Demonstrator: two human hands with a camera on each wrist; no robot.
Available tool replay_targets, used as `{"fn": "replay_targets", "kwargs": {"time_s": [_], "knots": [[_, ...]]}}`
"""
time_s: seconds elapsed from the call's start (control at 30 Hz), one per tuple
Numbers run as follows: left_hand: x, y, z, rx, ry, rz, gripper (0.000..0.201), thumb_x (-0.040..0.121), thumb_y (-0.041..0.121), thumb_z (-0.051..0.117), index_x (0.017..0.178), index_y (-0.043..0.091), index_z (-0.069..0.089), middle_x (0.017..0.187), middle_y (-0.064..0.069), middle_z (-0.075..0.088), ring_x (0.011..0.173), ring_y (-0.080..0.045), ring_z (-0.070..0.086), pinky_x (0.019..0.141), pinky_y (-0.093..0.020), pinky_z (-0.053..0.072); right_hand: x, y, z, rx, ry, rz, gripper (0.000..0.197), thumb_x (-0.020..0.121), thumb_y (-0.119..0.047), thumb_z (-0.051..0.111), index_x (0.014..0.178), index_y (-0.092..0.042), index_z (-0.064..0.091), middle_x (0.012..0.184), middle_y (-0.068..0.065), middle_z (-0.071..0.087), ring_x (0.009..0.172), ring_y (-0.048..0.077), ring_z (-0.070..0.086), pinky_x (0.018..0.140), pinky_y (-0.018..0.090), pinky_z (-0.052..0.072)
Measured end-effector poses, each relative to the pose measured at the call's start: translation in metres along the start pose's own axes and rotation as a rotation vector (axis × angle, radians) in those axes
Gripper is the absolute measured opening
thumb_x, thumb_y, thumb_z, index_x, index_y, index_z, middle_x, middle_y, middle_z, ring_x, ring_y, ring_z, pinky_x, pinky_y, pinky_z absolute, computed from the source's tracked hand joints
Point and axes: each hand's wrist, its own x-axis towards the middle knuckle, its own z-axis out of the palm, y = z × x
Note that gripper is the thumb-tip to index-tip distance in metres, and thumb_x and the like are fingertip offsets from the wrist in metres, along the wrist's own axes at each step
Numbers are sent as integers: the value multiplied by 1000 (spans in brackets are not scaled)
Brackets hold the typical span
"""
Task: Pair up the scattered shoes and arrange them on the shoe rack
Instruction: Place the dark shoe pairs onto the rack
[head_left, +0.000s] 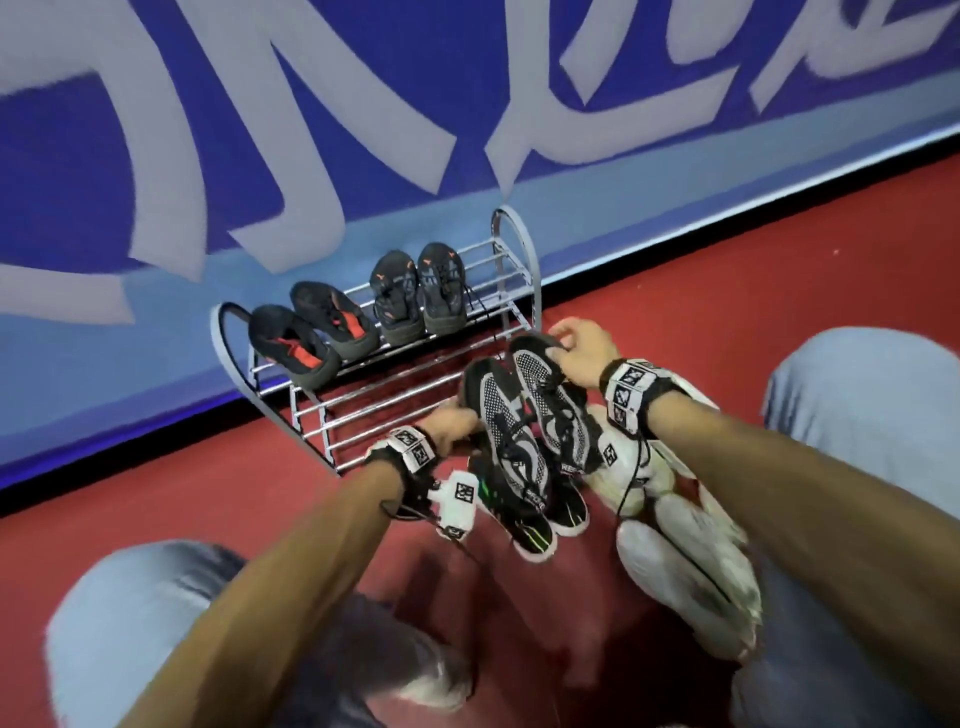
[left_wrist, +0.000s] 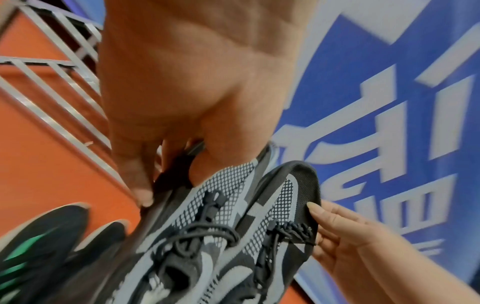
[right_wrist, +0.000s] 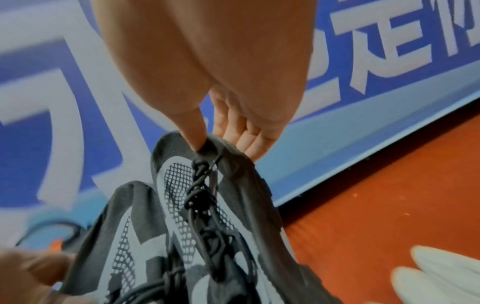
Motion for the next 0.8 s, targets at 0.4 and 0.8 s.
{"fn": "replay_targets", "kwargs": {"time_s": [0.4, 0.8], "knots": [[-34, 95, -81, -852, 12, 399, 39, 98, 42, 63, 126, 15, 65, 117, -11, 74, 107, -30, 72, 82, -45, 61, 9, -208, -65, 740, 318, -225, 18, 79, -22, 83, 94, -16, 76, 86, 2, 75, 77, 12, 70, 86, 32, 59], [70, 107, -83, -1036, 240, 144, 31, 94, 18, 69, 120, 2, 69, 114, -23, 72, 94, -37, 74, 66, -51, 61, 48, -179, 8, 155, -226, -390, 73, 96, -25, 62, 157, -29, 23, 141, -1, 56, 124, 14, 56, 104, 27, 44]]}}
